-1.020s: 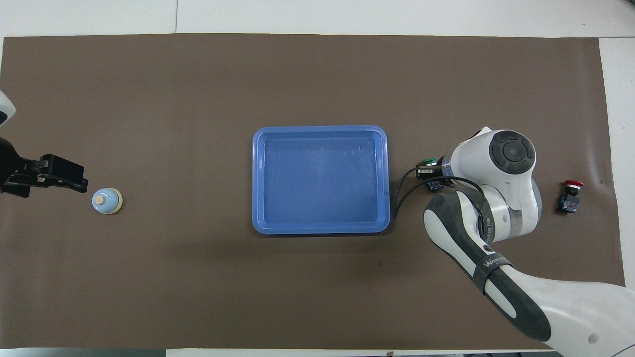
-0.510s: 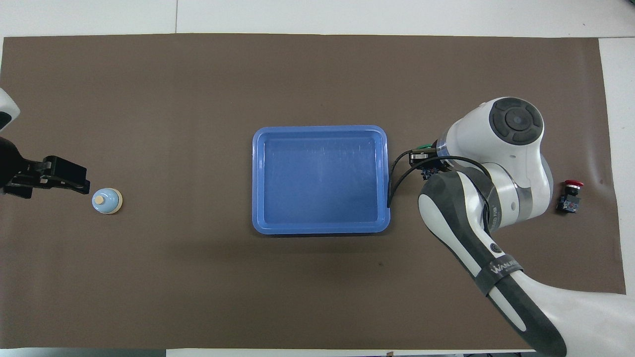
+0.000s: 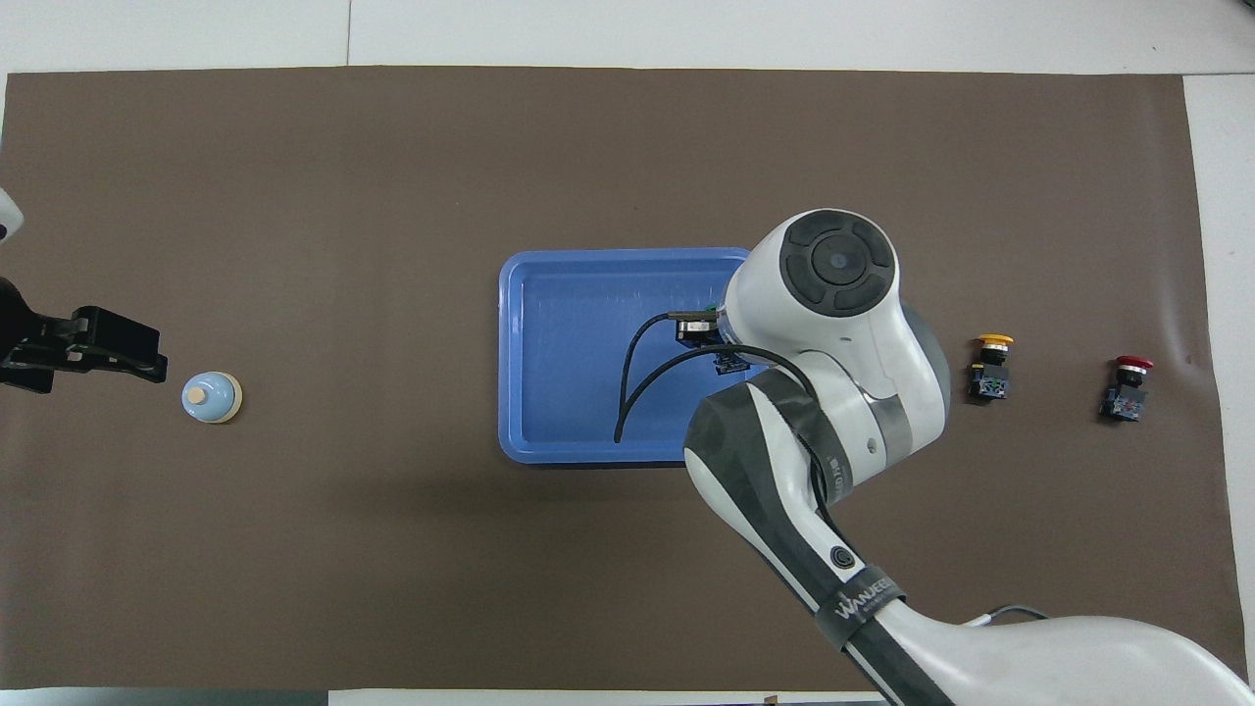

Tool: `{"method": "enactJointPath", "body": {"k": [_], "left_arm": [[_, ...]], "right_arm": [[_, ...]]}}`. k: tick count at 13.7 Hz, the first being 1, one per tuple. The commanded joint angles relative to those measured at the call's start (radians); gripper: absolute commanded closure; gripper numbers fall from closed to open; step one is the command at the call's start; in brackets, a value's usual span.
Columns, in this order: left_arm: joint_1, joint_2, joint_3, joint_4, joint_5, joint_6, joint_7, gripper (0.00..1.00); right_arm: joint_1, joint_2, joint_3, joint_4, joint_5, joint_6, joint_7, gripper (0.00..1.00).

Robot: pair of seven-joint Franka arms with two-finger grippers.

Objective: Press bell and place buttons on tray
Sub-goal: 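Carry the green button into the blue tray and release it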

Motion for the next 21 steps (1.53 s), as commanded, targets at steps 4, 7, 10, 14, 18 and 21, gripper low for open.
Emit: {"method": "enactJointPath", "body": {"k": [4,7,10,14,18,21], "left_arm": [[0.017,-0.018,-0.008,-0.024,0.012,0.019,0.002,0.0],[0.023,-0.024,-0.008,-0.03,0.01,0.028,0.0,0.0],[0.028,-0.024,-0.008,-0.027,0.01,0.033,0.0,0.0],[0.026,-0.024,-0.008,-0.027,0.01,0.033,0.002,0.0],[0.026,-0.024,-0.008,-0.027,0.01,0.033,0.002,0.0],[0.026,-0.024,-0.008,-0.025,0.01,0.033,0.002,0.0]], "right_arm": [[0.029,0.083,-0.005,-0.086,0.015,0.184,0.024,1.0],[0.018,0.083,-0.005,-0.137,0.015,0.237,0.023,1.0],[0.015,0.083,-0.004,-0.141,0.016,0.242,0.044,1.0],[0.014,0.071,-0.005,-0.122,0.016,0.214,0.134,0.0],[-0.096,-0.067,-0.021,-0.071,0.016,0.023,0.158,0.0],[-0.21,-0.121,-0.025,-0.069,0.002,-0.083,0.077,0.0]]}}
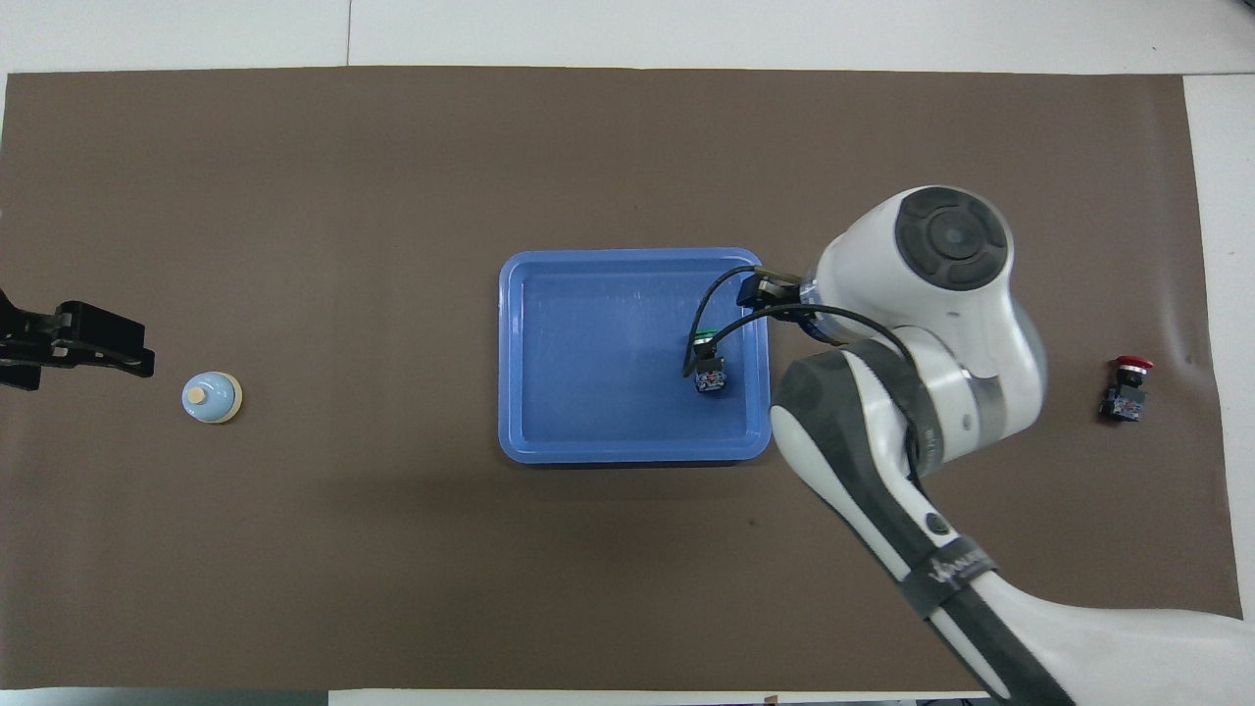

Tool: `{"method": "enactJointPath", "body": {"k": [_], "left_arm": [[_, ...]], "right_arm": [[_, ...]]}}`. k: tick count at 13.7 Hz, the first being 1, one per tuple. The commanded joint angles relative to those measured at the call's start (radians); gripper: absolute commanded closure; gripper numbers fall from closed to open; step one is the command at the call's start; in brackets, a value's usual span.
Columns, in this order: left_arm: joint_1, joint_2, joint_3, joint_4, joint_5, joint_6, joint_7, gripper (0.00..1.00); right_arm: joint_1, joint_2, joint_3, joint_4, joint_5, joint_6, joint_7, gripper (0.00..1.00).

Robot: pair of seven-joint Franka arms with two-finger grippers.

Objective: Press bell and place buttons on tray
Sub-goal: 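Carry the green button into the blue tray and release it, then move the right gripper back and grasp the yellow-capped button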

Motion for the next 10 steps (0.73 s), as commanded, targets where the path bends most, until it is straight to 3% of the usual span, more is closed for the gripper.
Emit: {"method": "enactJointPath", "body": {"k": [1,5,10], "left_arm": [[0.006,-0.023,-0.004,-0.025,0.01,0.02,0.002,0.0],[0.006,-0.023,-0.004,-0.025,0.01,0.02,0.002,0.0],[0.006,-0.023,-0.004,-0.024,0.01,0.02,0.002,0.0]], "right_arm": [[-0.109,-0.029,0.006,-0.024,-0.008,-0.041,-0.069,0.0],[-0.261,-0.054,0.006,-0.123,-0.037,0.018,-0.182,0.0],[-0.358,-0.077,0.006,-0.325,-0.042,0.317,-0.328,0.0]]}}
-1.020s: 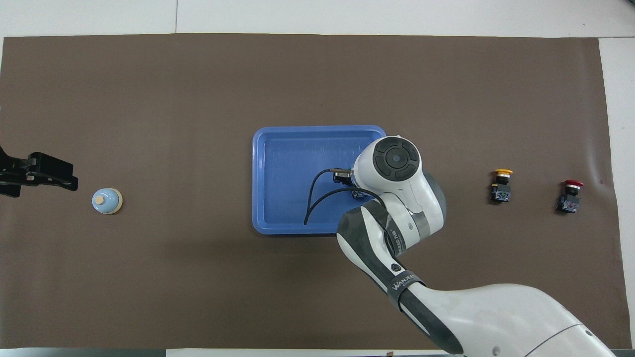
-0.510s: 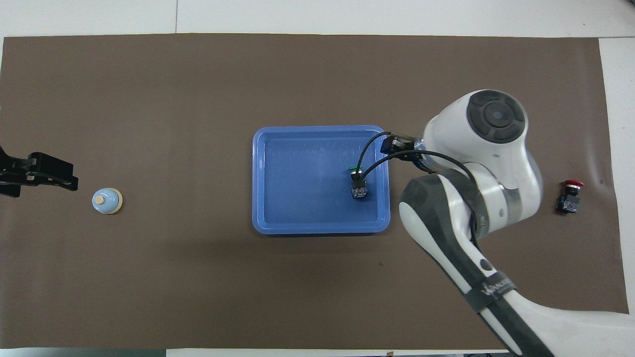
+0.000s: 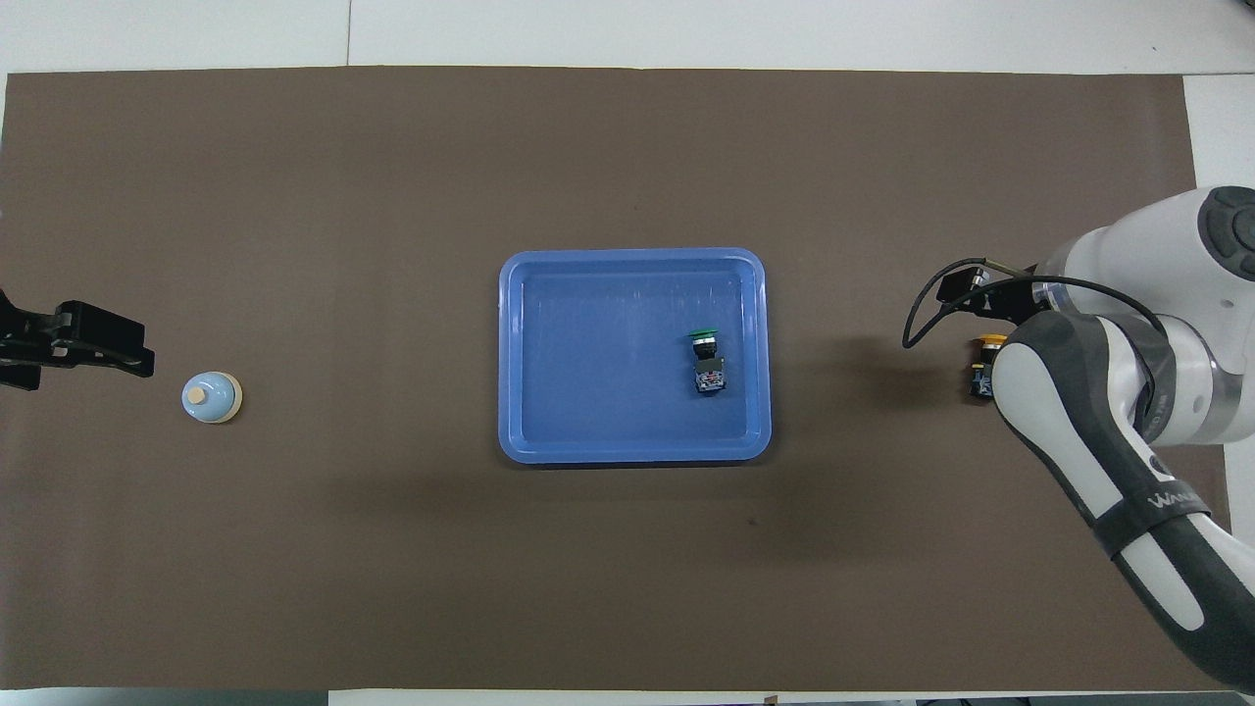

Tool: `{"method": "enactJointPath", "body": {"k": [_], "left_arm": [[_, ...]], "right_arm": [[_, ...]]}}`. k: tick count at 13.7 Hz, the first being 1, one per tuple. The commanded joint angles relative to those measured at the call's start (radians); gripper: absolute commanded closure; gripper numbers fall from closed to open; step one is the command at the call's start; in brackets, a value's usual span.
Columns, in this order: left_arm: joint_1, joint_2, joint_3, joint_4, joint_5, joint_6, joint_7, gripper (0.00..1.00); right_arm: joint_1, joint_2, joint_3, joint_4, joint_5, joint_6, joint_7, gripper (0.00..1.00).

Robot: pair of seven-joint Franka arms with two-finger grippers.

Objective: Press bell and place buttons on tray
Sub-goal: 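Move the right gripper back and grasp the yellow-capped button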

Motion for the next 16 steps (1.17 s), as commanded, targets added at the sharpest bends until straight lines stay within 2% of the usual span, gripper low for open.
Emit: {"method": "enactJointPath", "body": {"k": [1,3,8,10,11,12,13,16], "left_arm": [[0.006,-0.023,-0.004,-0.025,0.01,0.018,0.002,0.0],[0.006,-0.023,-0.004,-0.025,0.01,0.019,0.002,0.0],[0.006,-0.023,-0.004,-0.025,0.01,0.019,0.002,0.0],[0.006,-0.023,-0.004,-0.025,0.01,0.018,0.002,0.0],[0.006,-0.023,-0.004,-0.025,0.01,0.018,0.002,0.0],[0.006,-0.023,-0.004,-0.025,0.01,0.019,0.002,0.0],[0.006,-0.023,-0.004,-0.025,0.01,0.018,0.002,0.0],[0.006,-0.023,-0.004,-0.024,0.01,0.019,0.002,0.0]], "right_arm": [[-0.03,-0.041,0.016,-0.119,-0.016,0.133,-0.056,0.0],[-0.044,-0.035,0.016,-0.147,-0.016,0.174,-0.122,0.0],[-0.058,-0.023,0.016,-0.179,-0.016,0.181,-0.206,0.0],[-0.067,-0.017,0.014,-0.193,-0.016,0.205,-0.254,0.2],[-0.076,-0.012,0.016,-0.204,-0.016,0.229,-0.262,0.36],[-0.075,-0.012,0.016,-0.206,-0.016,0.23,-0.259,0.65],[-0.075,-0.012,0.016,-0.206,-0.016,0.228,-0.254,1.0],[-0.075,-0.012,0.016,-0.199,-0.016,0.217,-0.253,1.0]]}}
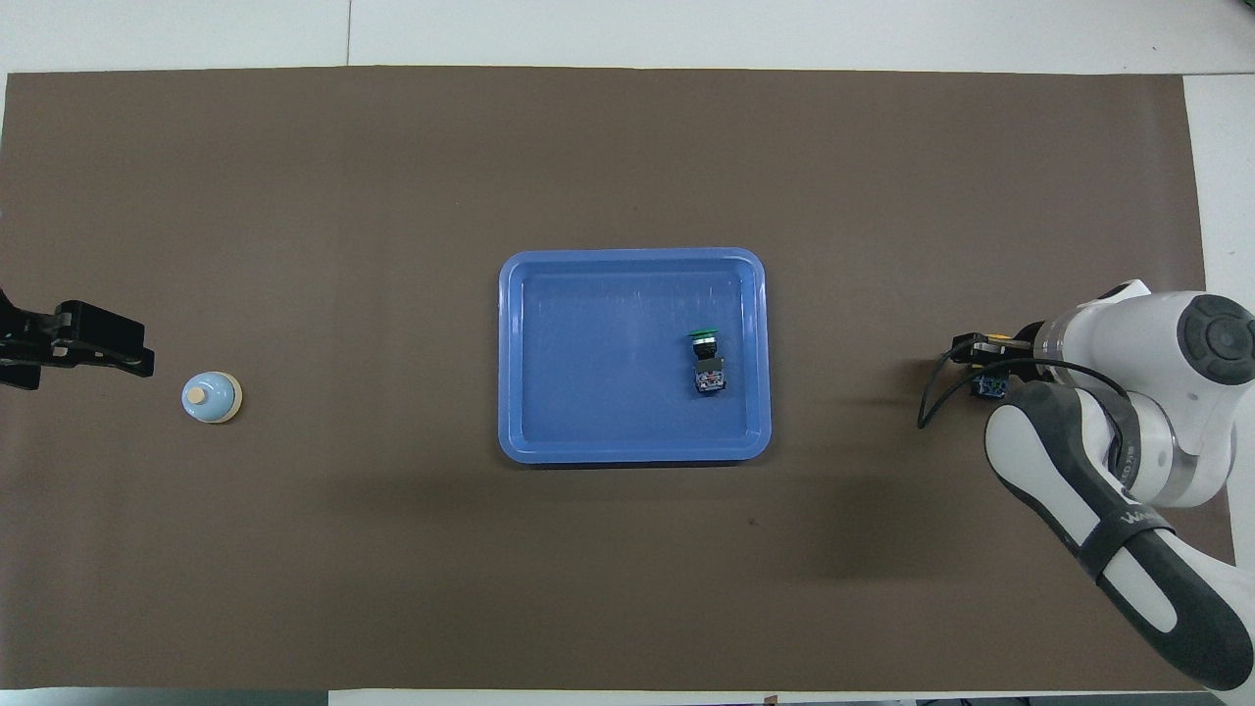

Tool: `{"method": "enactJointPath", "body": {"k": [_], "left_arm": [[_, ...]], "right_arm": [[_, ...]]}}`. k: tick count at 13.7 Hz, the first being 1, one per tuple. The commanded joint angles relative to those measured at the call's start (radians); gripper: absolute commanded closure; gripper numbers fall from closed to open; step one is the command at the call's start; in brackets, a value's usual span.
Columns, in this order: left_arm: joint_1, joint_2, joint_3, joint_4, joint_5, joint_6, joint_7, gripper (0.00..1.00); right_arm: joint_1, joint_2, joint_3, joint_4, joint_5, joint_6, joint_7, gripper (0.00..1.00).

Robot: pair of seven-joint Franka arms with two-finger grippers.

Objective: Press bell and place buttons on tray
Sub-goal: 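Move the right gripper back and grasp the yellow-capped button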

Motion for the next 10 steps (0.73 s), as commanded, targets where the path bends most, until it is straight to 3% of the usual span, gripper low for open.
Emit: {"method": "enactJointPath", "body": {"k": [1,2,4,6,8,10], "left_arm": [[0.006,-0.023,-0.004,-0.025,0.01,0.019,0.002,0.0],[0.006,-0.023,-0.004,-0.025,0.01,0.019,0.002,0.0],[0.006,-0.023,-0.004,-0.025,0.01,0.018,0.002,0.0],[0.006,-0.023,-0.004,-0.025,0.01,0.018,0.002,0.0],[0.006,-0.023,-0.004,-0.025,0.01,0.019,0.002,0.0],[0.006,-0.023,-0.004,-0.025,0.01,0.018,0.002,0.0]], "right_arm": [[-0.018,-0.013,0.016,0.0,-0.015,-0.006,-0.012,1.0],[-0.009,-0.016,0.017,0.029,-0.015,-0.05,-0.012,1.0],[0.017,-0.005,0.026,0.19,-0.009,-0.267,0.029,1.0],[0.124,0.037,0.026,0.372,0.005,-0.454,0.13,1.0],[0.246,0.067,0.026,0.475,0.017,-0.524,0.262,1.0],[0.362,0.083,0.026,0.524,0.066,-0.517,0.306,1.0]]}}
